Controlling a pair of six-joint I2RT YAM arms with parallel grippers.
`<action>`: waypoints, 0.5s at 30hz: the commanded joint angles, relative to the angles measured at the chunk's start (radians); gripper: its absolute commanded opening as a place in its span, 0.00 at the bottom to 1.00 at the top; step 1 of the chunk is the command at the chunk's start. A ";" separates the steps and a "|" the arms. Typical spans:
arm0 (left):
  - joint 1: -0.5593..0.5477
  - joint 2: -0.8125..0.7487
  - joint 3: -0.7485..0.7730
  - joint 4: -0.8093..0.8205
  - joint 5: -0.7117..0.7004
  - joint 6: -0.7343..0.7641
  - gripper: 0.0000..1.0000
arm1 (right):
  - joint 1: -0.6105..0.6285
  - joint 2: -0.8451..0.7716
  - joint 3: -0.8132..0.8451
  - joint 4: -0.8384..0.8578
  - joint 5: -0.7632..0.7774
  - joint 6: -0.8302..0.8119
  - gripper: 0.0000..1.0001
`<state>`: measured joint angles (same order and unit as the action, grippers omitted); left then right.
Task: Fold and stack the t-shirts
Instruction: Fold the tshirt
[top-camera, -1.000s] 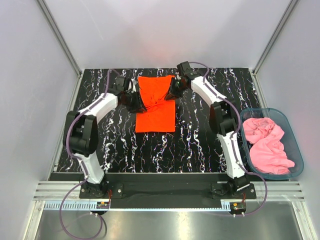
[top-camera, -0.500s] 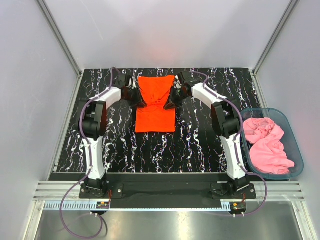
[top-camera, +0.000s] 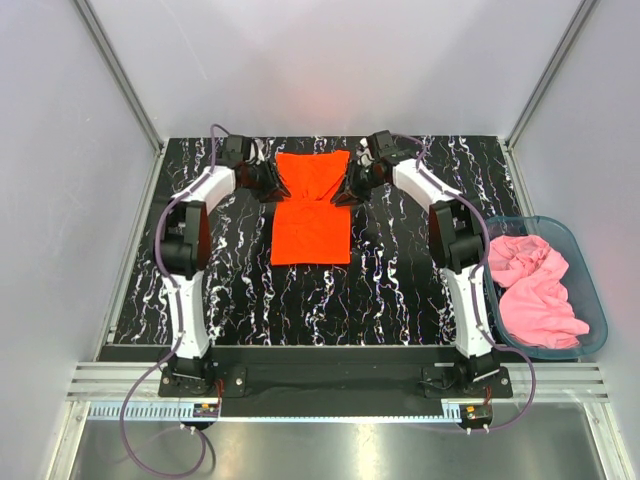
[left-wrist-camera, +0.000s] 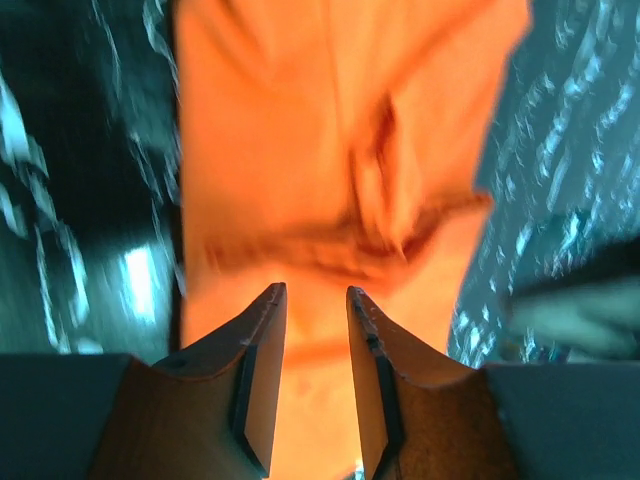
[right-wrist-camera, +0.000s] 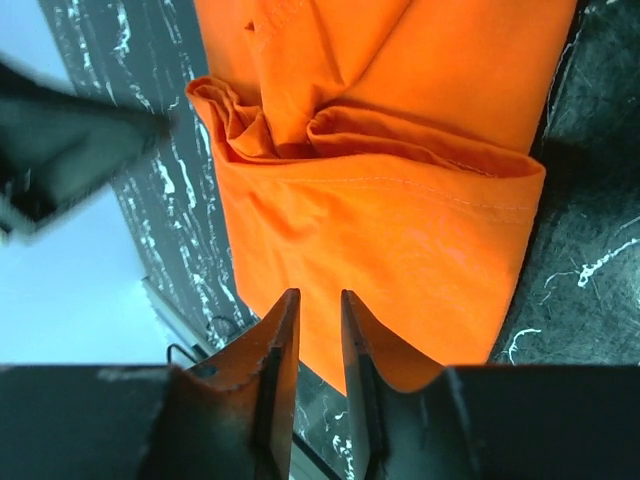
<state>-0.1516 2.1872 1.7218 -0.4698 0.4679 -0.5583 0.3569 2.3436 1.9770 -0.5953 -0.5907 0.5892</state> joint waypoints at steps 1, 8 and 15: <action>-0.028 -0.223 -0.144 0.098 0.018 -0.050 0.35 | -0.025 0.046 0.060 0.017 -0.112 -0.017 0.31; -0.095 -0.202 -0.298 0.355 0.179 -0.190 0.31 | -0.039 0.129 0.143 0.020 -0.185 -0.015 0.27; -0.068 0.067 -0.121 0.370 0.204 -0.169 0.31 | -0.085 0.220 0.172 0.023 -0.210 -0.012 0.25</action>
<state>-0.2554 2.1715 1.5093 -0.1417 0.6331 -0.7319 0.3038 2.5320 2.0998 -0.5884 -0.7547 0.5831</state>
